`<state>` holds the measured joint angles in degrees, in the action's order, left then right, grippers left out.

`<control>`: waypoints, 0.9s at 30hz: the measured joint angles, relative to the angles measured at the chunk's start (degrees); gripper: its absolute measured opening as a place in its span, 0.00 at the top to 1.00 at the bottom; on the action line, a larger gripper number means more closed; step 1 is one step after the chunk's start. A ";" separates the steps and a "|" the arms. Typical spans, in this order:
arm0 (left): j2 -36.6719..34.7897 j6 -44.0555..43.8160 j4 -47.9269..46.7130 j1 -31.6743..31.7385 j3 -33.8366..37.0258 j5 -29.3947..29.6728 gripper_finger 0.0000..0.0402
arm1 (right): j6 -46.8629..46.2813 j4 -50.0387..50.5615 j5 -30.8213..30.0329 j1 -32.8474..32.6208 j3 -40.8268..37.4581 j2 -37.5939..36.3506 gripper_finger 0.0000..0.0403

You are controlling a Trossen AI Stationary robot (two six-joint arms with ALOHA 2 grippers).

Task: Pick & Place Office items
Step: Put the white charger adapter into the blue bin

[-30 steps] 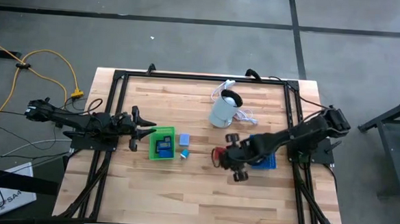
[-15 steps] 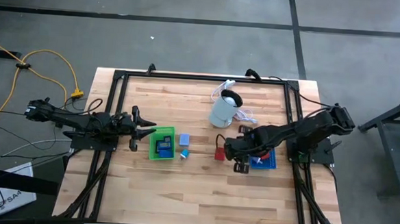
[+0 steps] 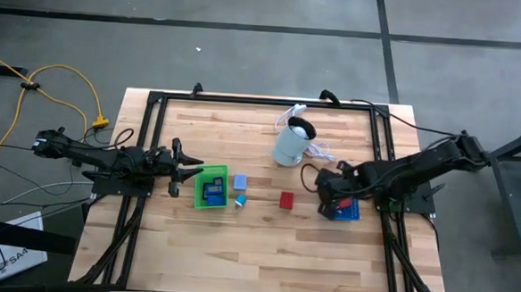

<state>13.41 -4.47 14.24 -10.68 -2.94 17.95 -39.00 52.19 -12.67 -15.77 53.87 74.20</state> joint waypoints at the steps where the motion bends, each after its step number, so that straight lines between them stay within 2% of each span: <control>1: 0.00 -0.02 0.00 -0.02 0.00 0.00 0.74 | -1.13 -0.15 -0.53 -0.07 -1.38 -1.27 0.70; 8: 0.00 -0.02 0.00 0.00 0.00 0.00 0.74 | -8.34 0.51 -2.46 -2.05 -7.67 -7.60 0.70; 13: 0.00 0.00 0.01 0.00 0.00 0.00 0.74 | -14.88 5.08 -5.80 -3.53 -9.41 -10.31 0.70; 18: 0.00 -0.01 0.00 -0.01 0.00 0.00 0.74 | -20.45 8.82 -7.35 -4.49 -10.47 -10.56 0.70; 27: 0.00 0.00 0.01 0.00 0.00 0.00 0.74 | -24.15 9.33 -8.54 -4.48 -13.36 -10.57 0.70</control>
<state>13.41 -4.47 14.26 -10.68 -2.94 17.96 -63.16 61.52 -21.21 -20.25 40.51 63.64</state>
